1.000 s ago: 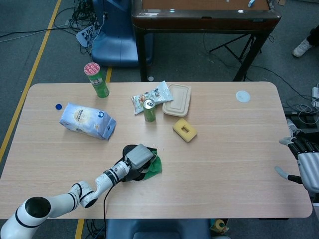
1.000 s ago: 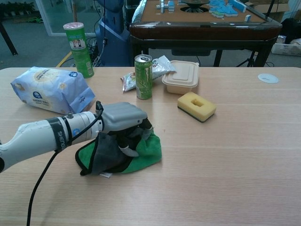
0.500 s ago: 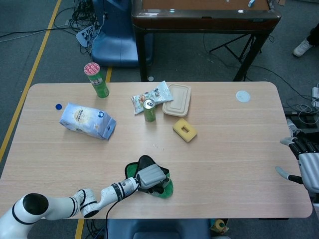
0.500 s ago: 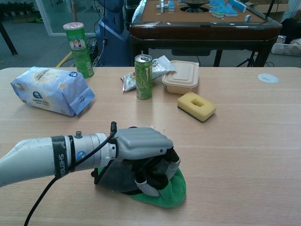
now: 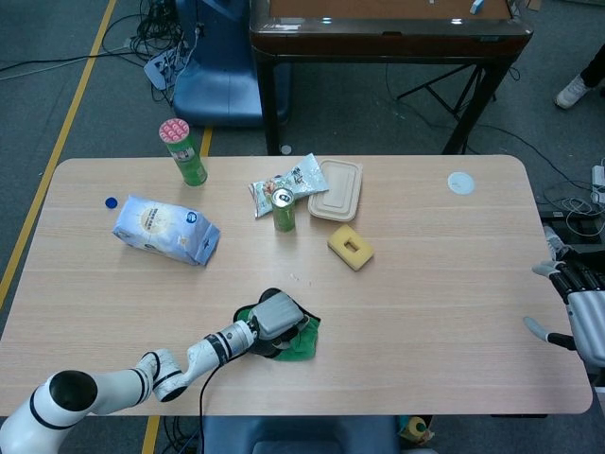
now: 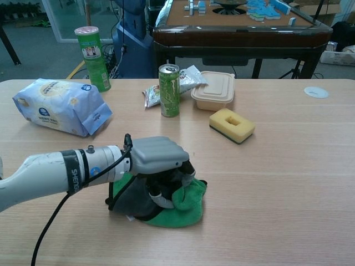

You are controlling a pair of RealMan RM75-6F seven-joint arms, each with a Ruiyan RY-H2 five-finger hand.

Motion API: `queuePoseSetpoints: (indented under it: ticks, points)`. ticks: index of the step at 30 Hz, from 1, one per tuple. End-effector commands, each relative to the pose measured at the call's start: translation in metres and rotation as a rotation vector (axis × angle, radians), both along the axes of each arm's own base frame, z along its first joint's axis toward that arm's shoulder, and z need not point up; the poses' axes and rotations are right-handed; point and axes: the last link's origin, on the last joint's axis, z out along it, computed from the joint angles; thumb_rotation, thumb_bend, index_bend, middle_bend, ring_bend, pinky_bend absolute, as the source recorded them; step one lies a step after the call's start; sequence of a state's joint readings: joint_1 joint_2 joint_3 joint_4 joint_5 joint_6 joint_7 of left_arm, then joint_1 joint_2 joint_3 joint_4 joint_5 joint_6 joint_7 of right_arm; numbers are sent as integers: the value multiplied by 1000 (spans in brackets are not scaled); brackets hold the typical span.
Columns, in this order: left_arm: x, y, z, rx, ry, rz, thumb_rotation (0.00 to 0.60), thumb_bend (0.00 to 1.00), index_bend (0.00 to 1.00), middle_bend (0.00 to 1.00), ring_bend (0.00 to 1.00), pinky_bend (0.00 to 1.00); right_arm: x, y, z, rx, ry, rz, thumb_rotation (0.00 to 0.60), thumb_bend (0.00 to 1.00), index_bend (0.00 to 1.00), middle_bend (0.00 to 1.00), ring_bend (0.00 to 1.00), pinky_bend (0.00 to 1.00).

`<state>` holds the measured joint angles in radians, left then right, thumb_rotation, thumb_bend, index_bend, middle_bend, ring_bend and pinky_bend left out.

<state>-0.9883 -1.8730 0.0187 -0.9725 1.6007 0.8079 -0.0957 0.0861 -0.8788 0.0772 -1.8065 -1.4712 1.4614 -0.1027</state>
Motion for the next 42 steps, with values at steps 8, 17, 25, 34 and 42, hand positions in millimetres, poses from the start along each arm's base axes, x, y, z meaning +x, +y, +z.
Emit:
queuePoseSetpoints:
  ticks: [8,17,25,34,42]
  points:
    - [-31,32,29,158,60,26,600,182,558,607,635,889,2,-3,-1,4,-2,10,600,225,279,269,188,246]
    - [-69,41,83,214,12,139,600,182,562,606,635,889,2,-4,-3,10,-3,13,600,225,279,269,188,246]
    - [-94,31,127,231,12,178,600,182,563,606,635,889,2,-7,-4,14,-7,20,600,225,279,269,188,246]
    - [-113,32,155,307,47,210,600,182,564,606,635,889,2,-8,-6,18,-13,22,600,225,279,269,188,246]
    - [-120,44,158,370,73,235,600,182,564,596,634,888,2,-8,-6,19,-16,26,600,224,279,269,188,246]
